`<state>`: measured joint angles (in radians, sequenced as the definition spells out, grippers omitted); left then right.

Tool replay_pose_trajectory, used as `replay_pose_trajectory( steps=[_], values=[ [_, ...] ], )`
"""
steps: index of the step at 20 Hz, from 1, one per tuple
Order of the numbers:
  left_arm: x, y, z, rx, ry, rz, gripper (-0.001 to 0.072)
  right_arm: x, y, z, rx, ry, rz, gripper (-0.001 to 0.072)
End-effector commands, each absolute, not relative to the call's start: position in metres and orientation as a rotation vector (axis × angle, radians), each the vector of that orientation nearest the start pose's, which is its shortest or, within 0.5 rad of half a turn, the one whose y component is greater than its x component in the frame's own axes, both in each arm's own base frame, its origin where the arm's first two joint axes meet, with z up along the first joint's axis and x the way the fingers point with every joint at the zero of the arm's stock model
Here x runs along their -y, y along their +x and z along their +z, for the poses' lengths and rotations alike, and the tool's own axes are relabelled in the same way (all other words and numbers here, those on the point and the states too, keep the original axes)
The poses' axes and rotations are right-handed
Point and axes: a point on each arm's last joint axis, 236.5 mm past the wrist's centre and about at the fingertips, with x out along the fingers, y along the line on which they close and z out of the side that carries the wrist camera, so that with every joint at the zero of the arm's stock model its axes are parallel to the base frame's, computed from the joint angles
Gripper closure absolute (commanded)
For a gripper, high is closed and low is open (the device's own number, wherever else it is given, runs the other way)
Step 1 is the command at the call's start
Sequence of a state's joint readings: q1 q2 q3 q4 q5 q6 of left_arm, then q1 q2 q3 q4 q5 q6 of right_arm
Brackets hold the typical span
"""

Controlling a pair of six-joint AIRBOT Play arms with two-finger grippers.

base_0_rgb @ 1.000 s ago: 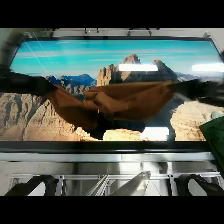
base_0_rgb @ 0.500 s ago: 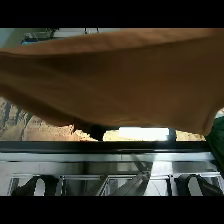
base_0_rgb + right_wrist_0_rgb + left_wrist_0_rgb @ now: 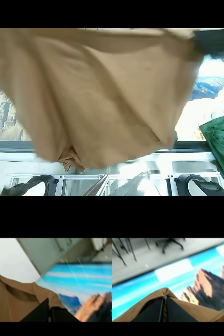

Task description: Fold the shirts.

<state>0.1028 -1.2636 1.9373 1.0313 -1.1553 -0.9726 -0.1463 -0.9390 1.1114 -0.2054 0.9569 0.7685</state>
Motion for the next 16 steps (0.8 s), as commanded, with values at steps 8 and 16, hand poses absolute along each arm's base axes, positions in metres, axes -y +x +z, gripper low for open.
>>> replay_pose_trajectory(
  steps=[8,16],
  values=[
    [0.034,0.616,0.141,-0.626,0.092,-0.399,0.0042,-0.063,0.54,0.078,-0.515,0.466,0.268,0.0283],
    [-0.028,0.467,0.093,-1.175,-0.169,-0.452,0.0184,-0.001,0.419,0.024,-1.005,0.569,0.401,0.008]
  ],
)
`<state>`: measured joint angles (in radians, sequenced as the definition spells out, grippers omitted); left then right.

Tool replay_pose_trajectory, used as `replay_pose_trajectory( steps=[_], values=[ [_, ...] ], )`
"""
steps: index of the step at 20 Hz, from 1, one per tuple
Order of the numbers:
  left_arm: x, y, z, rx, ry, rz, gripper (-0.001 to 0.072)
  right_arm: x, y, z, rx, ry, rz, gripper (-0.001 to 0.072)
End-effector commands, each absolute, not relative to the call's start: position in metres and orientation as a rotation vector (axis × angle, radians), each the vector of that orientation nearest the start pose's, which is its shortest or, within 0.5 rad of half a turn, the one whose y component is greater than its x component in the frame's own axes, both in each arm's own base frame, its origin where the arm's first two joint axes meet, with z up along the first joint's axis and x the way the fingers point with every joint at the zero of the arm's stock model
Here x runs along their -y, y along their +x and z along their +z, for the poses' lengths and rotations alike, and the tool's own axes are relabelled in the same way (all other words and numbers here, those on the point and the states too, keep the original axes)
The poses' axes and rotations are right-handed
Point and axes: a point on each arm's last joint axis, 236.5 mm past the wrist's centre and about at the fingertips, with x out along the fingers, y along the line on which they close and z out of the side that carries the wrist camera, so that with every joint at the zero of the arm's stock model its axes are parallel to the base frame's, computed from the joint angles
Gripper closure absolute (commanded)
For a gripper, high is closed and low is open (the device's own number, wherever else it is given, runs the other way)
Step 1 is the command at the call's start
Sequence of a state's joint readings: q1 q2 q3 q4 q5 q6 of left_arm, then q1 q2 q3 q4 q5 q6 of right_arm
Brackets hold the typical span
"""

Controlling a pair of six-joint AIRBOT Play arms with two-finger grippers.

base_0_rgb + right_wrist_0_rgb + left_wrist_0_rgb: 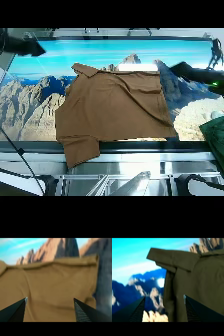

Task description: Fold the shirts.

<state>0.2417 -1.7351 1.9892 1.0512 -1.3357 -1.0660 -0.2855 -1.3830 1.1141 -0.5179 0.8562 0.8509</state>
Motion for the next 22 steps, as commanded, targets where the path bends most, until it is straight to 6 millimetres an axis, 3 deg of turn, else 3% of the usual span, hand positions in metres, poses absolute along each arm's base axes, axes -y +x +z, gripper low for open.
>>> replay_pose_trajectory(
  steps=[1,3,7,9,11,14,15,16,22],
  values=[
    [-0.032,0.443,0.077,-1.245,-0.222,-0.447,0.0184,0.011,0.393,0.005,-1.103,0.598,0.381,0.008],
    [-0.034,0.39,0.043,-1.348,-0.343,-0.407,0.0185,0.026,0.342,-0.033,-1.272,0.662,0.328,0.008],
    [-0.017,0.283,-0.028,-1.487,-0.54,-0.305,0.0183,0.025,0.266,-0.089,-1.508,0.669,0.288,0.0079],
    [-0.003,0.24,-0.055,-1.553,-0.627,-0.281,0.0182,0.017,0.256,-0.098,-1.516,0.65,0.345,0.0079],
    [0.007,0.218,-0.077,-1.562,-0.654,-0.241,0.0181,0.008,0.257,-0.1,-1.496,0.661,0.403,0.0079],
    [0.013,0.205,-0.091,-1.553,-0.662,-0.206,0.0167,0.001,0.255,-0.11,-1.531,0.687,0.421,0.0091],
    [0.013,0.204,-0.093,-1.55,-0.669,-0.191,0.0112,-0.003,0.253,-0.114,-1.547,0.688,0.432,0.0216],
    [0.013,0.204,-0.095,-1.552,-0.68,-0.18,0.0115,-0.007,0.252,-0.118,-1.563,0.688,0.443,0.0255],
    [0.024,0.235,-0.11,-1.547,-0.848,-0.226,0.0116,-0.028,0.254,-0.134,-1.606,0.62,0.482,0.0256]
  ],
)
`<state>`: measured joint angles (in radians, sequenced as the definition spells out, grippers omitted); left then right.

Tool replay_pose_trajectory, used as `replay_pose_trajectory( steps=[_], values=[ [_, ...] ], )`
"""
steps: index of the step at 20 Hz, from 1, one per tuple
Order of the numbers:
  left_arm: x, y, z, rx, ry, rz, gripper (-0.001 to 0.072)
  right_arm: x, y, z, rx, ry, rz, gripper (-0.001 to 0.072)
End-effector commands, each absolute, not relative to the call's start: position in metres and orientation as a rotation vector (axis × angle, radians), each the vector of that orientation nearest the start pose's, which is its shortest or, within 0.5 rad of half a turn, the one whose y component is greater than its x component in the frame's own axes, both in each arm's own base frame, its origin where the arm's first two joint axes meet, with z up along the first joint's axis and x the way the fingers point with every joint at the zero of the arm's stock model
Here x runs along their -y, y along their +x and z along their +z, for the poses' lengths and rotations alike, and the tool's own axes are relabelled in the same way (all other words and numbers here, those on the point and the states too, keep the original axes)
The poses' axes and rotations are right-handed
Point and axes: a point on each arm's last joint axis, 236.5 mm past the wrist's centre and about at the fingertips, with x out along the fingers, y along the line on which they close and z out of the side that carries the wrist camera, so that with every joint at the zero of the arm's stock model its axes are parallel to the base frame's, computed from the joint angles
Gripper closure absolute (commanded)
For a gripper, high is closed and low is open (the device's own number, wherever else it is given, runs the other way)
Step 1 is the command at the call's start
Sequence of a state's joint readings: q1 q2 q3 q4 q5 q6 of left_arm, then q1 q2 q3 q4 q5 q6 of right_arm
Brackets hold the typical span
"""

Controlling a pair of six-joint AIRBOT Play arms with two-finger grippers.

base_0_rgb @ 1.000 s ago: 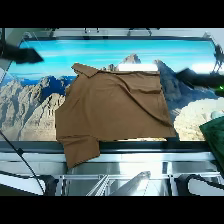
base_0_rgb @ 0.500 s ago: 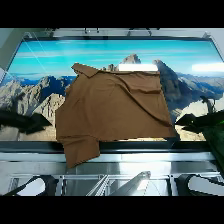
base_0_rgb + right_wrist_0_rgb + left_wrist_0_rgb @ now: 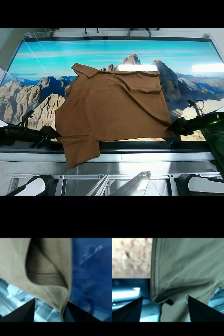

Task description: Fold the shirts.

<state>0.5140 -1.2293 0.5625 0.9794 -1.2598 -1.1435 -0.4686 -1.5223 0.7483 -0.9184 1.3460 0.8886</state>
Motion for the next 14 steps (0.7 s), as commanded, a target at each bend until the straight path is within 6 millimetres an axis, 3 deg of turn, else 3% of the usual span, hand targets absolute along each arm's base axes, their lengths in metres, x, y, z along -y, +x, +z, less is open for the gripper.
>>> replay_pose_trajectory(
  steps=[1,3,5,7,8,9,10,11,14],
  values=[
    [0.027,0.24,-0.113,-1.548,-0.866,-0.249,0.0116,-0.03,0.255,-0.135,-1.606,0.611,0.486,0.0256],
    [0.034,0.247,-0.119,-1.569,-0.88,-0.283,0.0151,-0.034,0.256,-0.134,-1.605,0.612,0.493,0.0257],
    [0.041,0.246,-0.125,-1.601,-0.861,-0.311,0.0397,-0.037,0.257,-0.131,-1.601,0.633,0.5,0.0269],
    [0.043,0.248,-0.126,-1.602,-0.844,-0.316,0.0637,-0.04,0.254,-0.129,-1.611,0.641,0.514,0.0478],
    [0.04,0.252,-0.126,-1.581,-0.833,-0.303,0.0691,-0.041,0.253,-0.128,-1.616,0.645,0.52,0.0491],
    [0.036,0.257,-0.123,-1.555,-0.82,-0.289,0.069,-0.041,0.252,-0.127,-1.617,0.647,0.522,0.0496],
    [0.031,0.261,-0.119,-1.524,-0.811,-0.274,0.069,-0.041,0.252,-0.127,-1.619,0.649,0.524,0.0648],
    [0.025,0.265,-0.114,-1.495,-0.808,-0.258,0.0689,-0.041,0.252,-0.126,-1.617,0.648,0.524,0.0697],
    [0.001,0.272,-0.094,-1.4,-0.824,-0.204,0.0688,-0.04,0.259,-0.121,-1.601,0.665,0.501,0.0699]
  ],
)
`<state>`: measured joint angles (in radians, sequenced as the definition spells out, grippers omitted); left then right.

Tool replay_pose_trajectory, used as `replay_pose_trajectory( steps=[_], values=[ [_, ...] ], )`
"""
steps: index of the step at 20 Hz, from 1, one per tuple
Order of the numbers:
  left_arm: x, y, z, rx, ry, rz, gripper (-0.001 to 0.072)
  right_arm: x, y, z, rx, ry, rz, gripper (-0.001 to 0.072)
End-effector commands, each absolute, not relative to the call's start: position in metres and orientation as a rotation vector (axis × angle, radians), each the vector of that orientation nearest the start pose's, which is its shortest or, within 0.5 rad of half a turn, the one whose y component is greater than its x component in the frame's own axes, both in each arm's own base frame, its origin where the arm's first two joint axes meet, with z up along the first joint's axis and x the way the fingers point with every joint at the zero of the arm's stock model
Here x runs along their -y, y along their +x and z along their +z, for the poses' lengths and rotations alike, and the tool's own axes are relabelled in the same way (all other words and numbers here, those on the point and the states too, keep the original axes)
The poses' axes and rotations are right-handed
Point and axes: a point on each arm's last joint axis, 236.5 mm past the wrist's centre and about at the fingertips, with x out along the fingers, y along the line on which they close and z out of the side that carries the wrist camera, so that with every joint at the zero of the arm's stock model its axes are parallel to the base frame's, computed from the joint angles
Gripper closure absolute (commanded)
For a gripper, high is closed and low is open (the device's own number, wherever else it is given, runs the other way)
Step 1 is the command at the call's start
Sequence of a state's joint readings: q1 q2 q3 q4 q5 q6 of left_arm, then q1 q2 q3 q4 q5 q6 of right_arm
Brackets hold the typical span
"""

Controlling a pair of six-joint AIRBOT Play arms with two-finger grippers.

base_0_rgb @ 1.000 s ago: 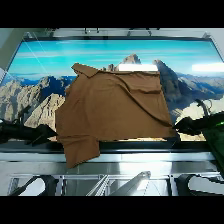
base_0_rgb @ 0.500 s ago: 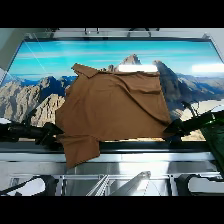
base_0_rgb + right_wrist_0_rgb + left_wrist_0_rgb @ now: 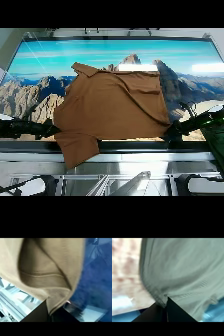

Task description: Fold the shirts.

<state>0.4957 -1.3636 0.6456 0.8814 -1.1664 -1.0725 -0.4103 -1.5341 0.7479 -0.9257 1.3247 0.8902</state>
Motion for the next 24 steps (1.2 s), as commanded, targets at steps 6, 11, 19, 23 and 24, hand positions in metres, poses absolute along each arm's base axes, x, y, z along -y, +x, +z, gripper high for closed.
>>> replay_pose_trajectory(
  steps=[6,11,19,23,24],
  values=[
    [0.02,0.307,0.065,-0.918,-0.876,-0.498,0.0686,-0.092,0.346,0.055,-0.972,0.88,0.823,0.0699],
    [0.078,0.248,0.371,-0.029,-0.515,-0.948,0.0687,-0.115,0.304,0.338,-0.172,0.545,0.993,0.0699],
    [0.125,0.113,0.574,0.472,-0.194,-1.223,0.0689,-0.119,0.167,0.549,0.482,-0.079,0.454,0.0699],
    [0.118,0.159,0.56,0.255,-0.153,-1.12,0.0688,-0.1,0.212,0.503,0.251,0.01,0.469,0.0699],
    [0.109,0.184,0.546,0.174,-0.155,-1.043,0.0687,-0.093,0.228,0.484,0.183,0.044,0.494,0.07]
  ],
)
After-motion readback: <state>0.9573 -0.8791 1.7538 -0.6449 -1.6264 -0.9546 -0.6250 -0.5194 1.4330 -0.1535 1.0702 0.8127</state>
